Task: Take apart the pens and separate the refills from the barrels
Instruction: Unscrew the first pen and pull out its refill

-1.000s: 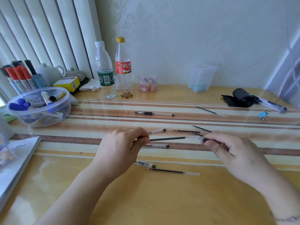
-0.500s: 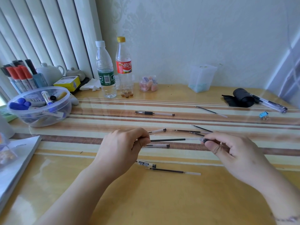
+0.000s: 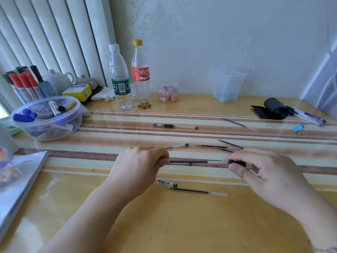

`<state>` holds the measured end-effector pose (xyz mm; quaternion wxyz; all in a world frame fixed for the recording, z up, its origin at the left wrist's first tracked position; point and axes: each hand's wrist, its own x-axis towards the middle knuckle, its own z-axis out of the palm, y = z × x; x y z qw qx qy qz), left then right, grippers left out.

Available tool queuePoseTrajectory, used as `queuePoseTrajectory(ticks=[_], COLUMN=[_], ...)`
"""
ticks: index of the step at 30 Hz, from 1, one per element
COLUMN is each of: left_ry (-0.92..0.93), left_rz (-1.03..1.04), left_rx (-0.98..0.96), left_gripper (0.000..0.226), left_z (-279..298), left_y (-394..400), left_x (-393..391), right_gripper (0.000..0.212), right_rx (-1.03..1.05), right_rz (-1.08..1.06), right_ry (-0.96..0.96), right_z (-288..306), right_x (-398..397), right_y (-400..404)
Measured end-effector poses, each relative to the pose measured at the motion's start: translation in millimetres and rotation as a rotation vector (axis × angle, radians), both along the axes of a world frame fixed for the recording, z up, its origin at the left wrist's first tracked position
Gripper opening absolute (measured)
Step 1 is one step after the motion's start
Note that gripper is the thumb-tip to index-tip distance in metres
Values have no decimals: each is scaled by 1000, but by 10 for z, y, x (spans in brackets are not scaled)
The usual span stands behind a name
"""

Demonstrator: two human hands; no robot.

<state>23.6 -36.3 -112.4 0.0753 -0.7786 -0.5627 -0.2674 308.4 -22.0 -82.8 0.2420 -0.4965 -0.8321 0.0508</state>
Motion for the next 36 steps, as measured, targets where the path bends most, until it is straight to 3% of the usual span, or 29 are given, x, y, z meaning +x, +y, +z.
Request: queuePoseTrajectory(ticks=[4, 7, 10, 16, 24, 26, 28, 31, 33, 36], left_ry=[22, 23, 23, 2, -204, -376, -672, -982, -1078, -1059], left_rz=[-8, -23, -24, -29, -117, -145, -145, -114, -151, -173], left_rx=[21, 34, 32, 29, 25, -8, -53, -135, -224, -306], left_gripper=[13, 14, 14, 15, 19, 18, 18, 22, 27, 21], left_z=[5, -8, -22, -24, 24, 59, 121, 204, 209, 180], left_y=[-8, -1, 11, 7, -121, -128, -115, -119, -124, -125], left_x=[11, 24, 18, 29, 315, 313, 255, 218, 252, 312], right_gripper=[19, 28, 23, 32, 30, 30, 29, 21, 20, 21], right_rx=[-13, -41, -25, -76, -68, -85, -115, -312, -450, -512], right_rz=[-8, 23, 25, 113, 173, 194, 185, 199, 231, 253], right_ry=[-32, -18, -70, -34, 39, 97, 227, 731, 1018, 1125], right_z=[1, -29, -45, -33, -197, -240, -250, -180, -140, -127], right_x=[-3, 21, 31, -13, -250, -298, -296, -310, -321, -364], right_y=[-16, 5, 7, 11, -64, -77, -53, -29, -38, -79])
